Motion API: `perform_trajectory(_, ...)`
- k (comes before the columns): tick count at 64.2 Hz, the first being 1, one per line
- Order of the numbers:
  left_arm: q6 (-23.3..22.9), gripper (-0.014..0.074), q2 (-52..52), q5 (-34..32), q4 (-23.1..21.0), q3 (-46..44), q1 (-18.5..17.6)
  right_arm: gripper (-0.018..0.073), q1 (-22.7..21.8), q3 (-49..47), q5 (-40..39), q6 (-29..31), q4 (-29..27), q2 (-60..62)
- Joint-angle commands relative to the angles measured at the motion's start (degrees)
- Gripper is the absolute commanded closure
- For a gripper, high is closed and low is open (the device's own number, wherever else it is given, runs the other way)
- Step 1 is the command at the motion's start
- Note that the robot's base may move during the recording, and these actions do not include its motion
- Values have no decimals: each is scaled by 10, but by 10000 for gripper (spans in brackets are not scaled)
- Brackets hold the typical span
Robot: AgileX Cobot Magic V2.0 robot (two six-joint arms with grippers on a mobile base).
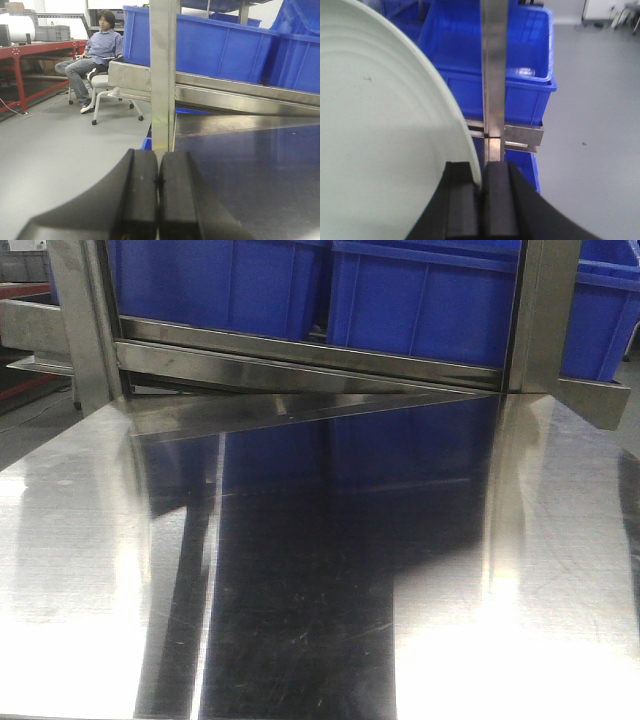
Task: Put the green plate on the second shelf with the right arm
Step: 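Lift the green plate off the table with the right gripper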
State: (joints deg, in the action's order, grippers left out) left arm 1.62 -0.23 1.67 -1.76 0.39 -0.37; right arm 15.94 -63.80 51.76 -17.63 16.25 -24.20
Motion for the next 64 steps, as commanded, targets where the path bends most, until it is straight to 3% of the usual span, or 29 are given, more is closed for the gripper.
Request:
perform_trajectory(1,-1,466,-10,-50,-2,23,-2,504,-4,43,-67,-43,31,55)
perform_trajectory(17,-1,466,-10,-50,-2,23,-2,503,-4,106,-68,-52,41,82)
perform_trajectory(27,-1,466,-10,-50,-2,23,-2,503,-4,107,-89,-52,76,82)
perform_trajectory(64,-1,466,-10,-50,-2,23,-2,503,-4,107,-88,-53,77,82)
